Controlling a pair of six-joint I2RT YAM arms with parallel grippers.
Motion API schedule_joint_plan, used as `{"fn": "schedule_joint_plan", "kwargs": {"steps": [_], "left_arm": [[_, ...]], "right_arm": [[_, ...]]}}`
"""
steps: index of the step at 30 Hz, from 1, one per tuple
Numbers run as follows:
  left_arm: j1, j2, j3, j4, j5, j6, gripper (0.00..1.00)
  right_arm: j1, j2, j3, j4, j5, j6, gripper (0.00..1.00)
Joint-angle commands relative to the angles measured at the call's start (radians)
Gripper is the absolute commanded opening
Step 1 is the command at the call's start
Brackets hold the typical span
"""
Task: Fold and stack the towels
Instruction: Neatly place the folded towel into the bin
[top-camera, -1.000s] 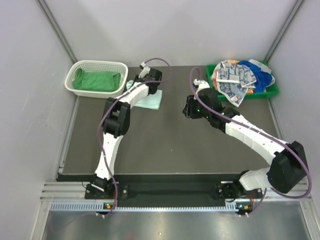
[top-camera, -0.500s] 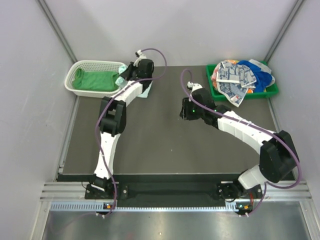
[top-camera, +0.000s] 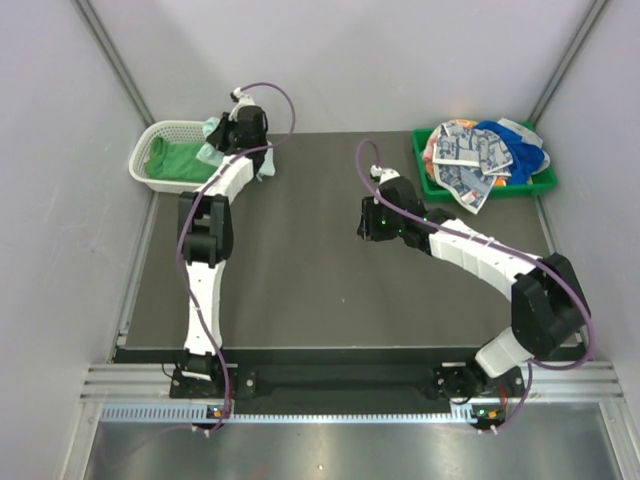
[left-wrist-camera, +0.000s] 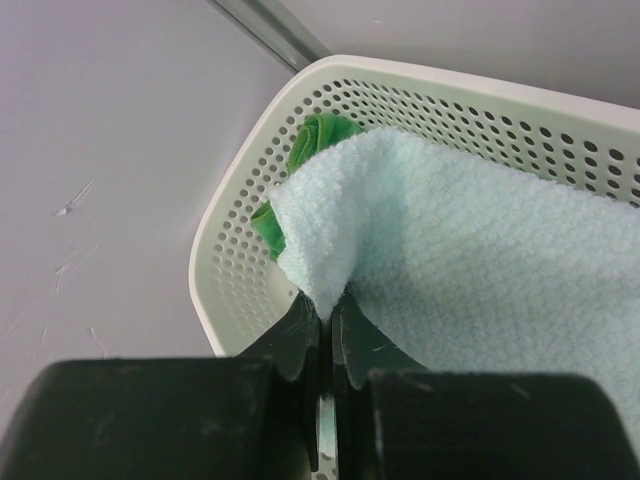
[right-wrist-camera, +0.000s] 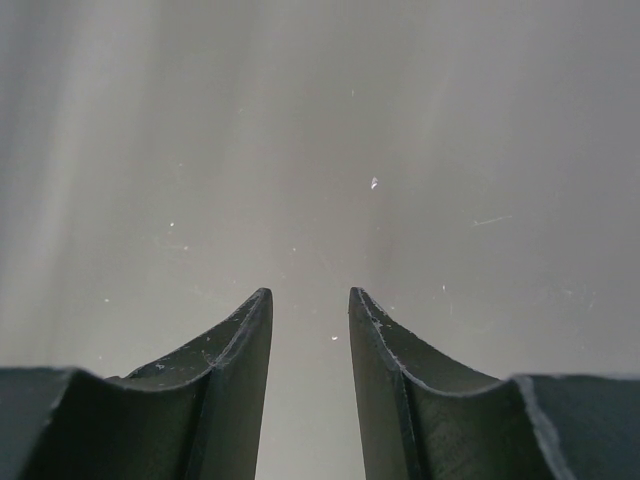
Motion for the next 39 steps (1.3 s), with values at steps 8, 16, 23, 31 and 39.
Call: {"fn": "schedule_joint_plan", "kwargs": {"steps": [8,16,23,31,39], "left_arm": [[0.089,0.054,0.08,0.057,0.131,-0.019,0.0],[0.157,0.115,0.186,0.022,0.209,-0.048,0.0],[0.238,0.178,0.289,-0.041,0.282,-0.102,0.04],[0.267,0.206,0.249,-0.035,0.221,-0.186,0.73],[0.278,0.117,0.122,-0.018,0.229,-0.312,0.83]], "right_arm": [[-0.006,0.02,0.047,0.034,0.003,-0.019,0.36],[-0.006,0.03,0.03,0.035,0.002,-0.019,0.36],[-0.005,0.066,0.024,0.038,-0.001,-0.018,0.36],[0.003,0.078,0.038,0.04,-0.001,-0.021,0.36],[0.006,0.064,0.012,0.063,-0.001,-0.025,0.36]]}}
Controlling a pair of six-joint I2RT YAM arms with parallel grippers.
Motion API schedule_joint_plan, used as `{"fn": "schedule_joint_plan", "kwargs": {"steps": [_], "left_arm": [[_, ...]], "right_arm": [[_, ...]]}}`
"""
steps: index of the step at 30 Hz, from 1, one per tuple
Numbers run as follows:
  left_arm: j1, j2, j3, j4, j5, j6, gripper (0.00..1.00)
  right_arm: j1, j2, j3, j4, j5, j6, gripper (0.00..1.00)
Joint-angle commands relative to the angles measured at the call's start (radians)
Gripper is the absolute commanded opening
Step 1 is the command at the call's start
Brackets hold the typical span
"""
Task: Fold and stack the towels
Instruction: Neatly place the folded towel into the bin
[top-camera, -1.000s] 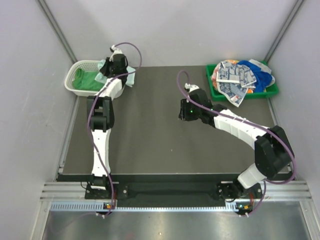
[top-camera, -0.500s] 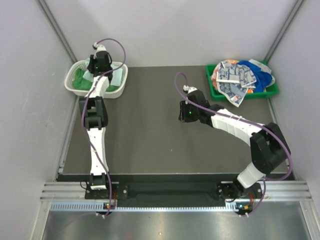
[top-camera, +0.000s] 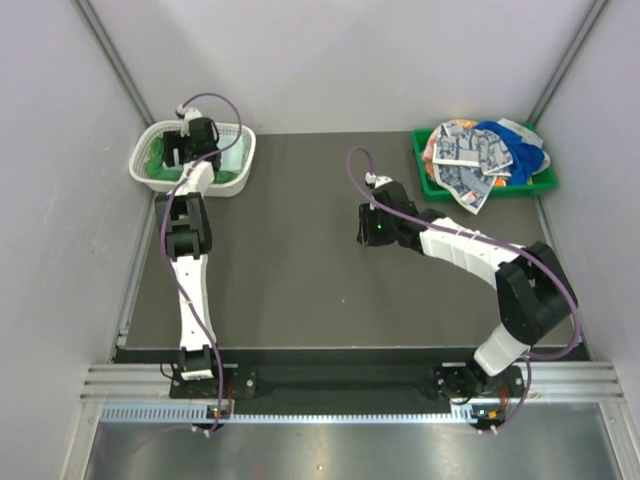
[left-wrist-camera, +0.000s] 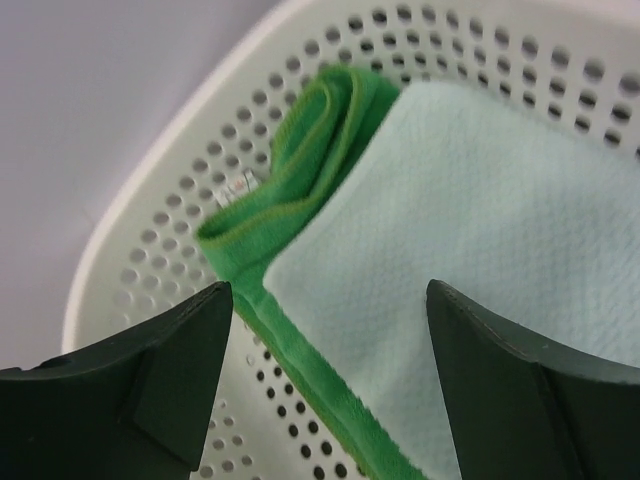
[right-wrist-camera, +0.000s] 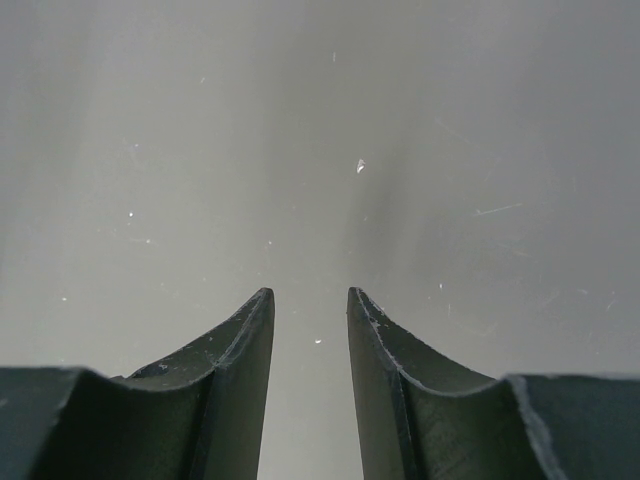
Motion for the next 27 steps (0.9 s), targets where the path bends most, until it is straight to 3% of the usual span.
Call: {"fn": "schedule_joint_plan", "kwargs": {"steps": [1,6,12,19,27], "left_arm": [[0.008,-0.123,-0.094,0.046,0.006,-0.1,0.83],[-0.002,-0.31,-0.466,0.297,0.083,-0.284,0.83],[-0.027,-0.523,-0.798,0.498,0.175,-0.47,0.8],[-0.099,-0.624,-0.89,0.5,0.317,-0.554,0.78],[-0.307,-0.776,-1.071,0.445,0.347,-0.576,0.77]], "right_arm": [[0.006,-0.028,0.01,0.064,0.002,-0.018,0.36],[0.01,-0.048,-0.013,0.077,0.028,-0.022,0.36],[0.012,-0.109,-0.073,0.111,0.065,-0.027,0.36],[0.01,-0.144,-0.085,0.128,0.103,-0.031,0.36],[-0.019,-0.181,-0.029,0.065,0.186,-0.027,0.38]]}}
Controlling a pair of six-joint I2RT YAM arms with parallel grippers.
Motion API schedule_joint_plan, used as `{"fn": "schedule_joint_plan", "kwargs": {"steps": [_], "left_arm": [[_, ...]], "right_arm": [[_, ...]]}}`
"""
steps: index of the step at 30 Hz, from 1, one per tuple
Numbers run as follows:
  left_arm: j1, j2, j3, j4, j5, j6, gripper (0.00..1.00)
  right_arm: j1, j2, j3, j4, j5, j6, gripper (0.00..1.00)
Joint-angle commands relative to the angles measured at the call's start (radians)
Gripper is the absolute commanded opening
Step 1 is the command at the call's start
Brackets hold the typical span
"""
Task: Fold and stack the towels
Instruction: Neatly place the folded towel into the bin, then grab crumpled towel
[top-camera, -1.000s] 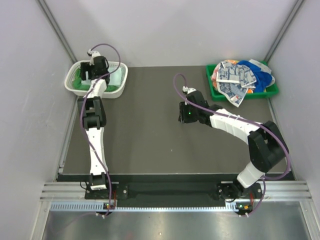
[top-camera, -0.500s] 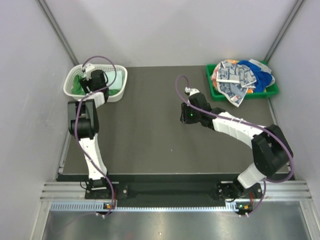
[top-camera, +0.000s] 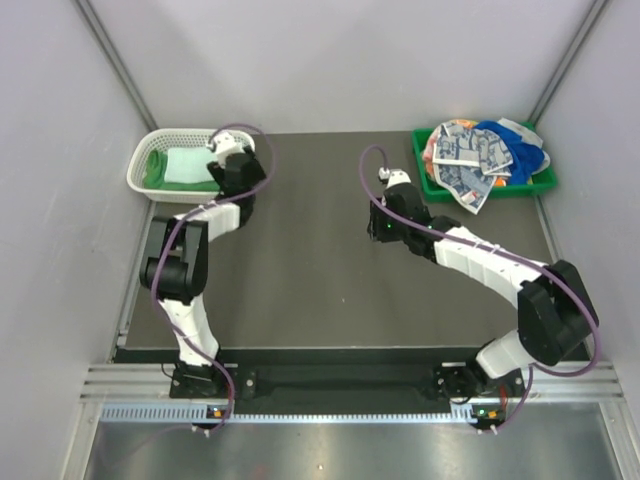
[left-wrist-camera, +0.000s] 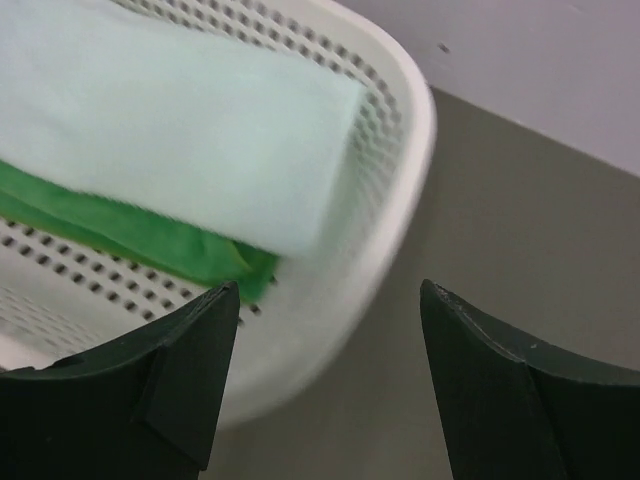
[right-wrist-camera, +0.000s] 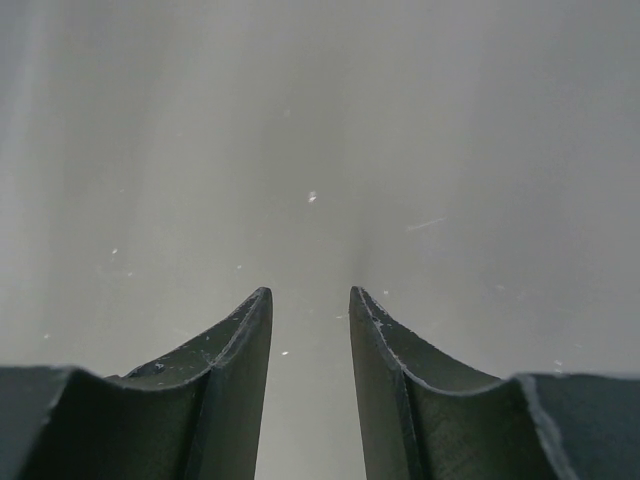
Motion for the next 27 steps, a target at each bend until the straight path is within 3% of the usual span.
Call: {"fn": "schedule_joint_plan", "kwargs": {"steps": [1,10,13,19,27], "left_arm": [[-0.127,-0.14,-0.052,-0.008,0.038,-0.032,0.77],[-0.486,-0.289,-0.022,-0.413,0.05,-0.064,0.77],[-0.511,-0.324,0.034,-0.612,0.095,-0.107,0.77],[-0.534,-0.466,0.044,-0.841,0.212,-0.096,0.76],[-0.539,-0.695,-0.028,-0.978,0.278,-0.043,0.76]], "right_arm": [[-0.026,-0.051,0.067,-0.021,0.07,0.001,0.38],[-0.268,0.032,0.275,-0.147,0.141,0.008,0.39],[-0.342,0.127,0.421,-0.201,0.201,-0.022,0.42],[-0.435,0.348,0.686,-0.239,0.26,-0.082,0.5],[-0.463,0.564,0.88,-0.281,0.336,-0.148,0.51]]}}
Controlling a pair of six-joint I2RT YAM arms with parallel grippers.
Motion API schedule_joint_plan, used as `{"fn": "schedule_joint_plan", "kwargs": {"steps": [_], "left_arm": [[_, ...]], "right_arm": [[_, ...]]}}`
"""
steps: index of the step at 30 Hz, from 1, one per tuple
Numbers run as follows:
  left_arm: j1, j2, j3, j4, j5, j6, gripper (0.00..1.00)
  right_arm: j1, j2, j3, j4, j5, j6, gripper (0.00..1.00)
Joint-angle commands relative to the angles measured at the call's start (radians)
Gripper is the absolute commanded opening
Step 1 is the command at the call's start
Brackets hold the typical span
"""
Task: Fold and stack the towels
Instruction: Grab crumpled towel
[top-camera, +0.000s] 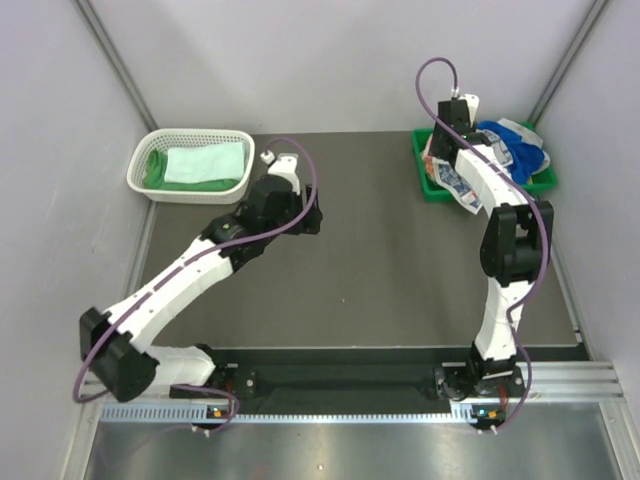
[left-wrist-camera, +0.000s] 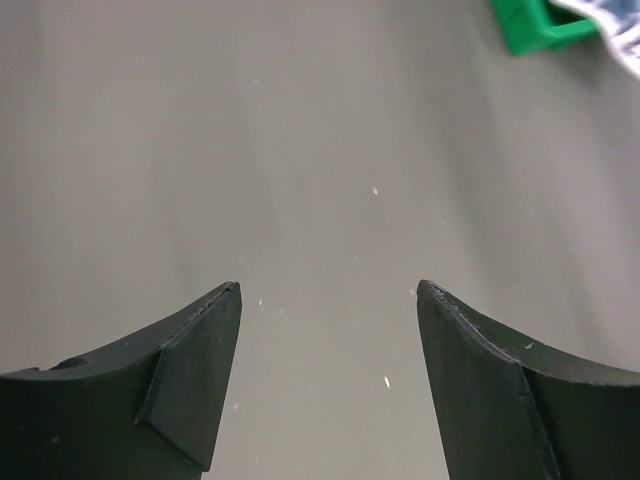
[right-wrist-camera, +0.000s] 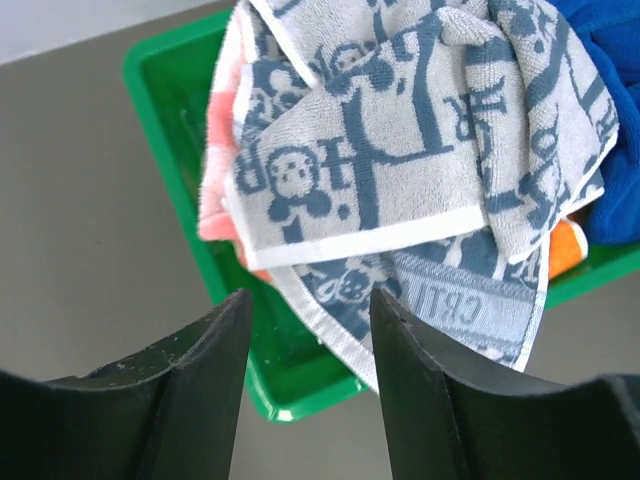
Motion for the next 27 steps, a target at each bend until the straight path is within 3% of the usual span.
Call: {"fn": "schedule_joint_plan", "kwargs": {"steps": [1,12,20,27], "left_arm": [[-0.003,-0.094,-0.051,-0.087,0.049,0.021,0.75],[-0.003,-0.189,-0.125,-0.091,0.081,0.024,0.76],[-0.005,-0.193,-0.136,-0.096,0.074,0.026,0.75],[-0.005,-0.178,-0.136,-0.098,0.078,0.034,0.75]], "right_arm": [[-0.013,0.052,0.102,-0.028,0.064,-0.056,0.51],[-0.039,0.129,0.106,0.03,0.041,-0.065,0.57],[-0.05,0.156,0.112,0.08,0.023,-0.067,0.45],[-0.055,0.192,0.159,0.073,0.001,-0.071,0.56]]}}
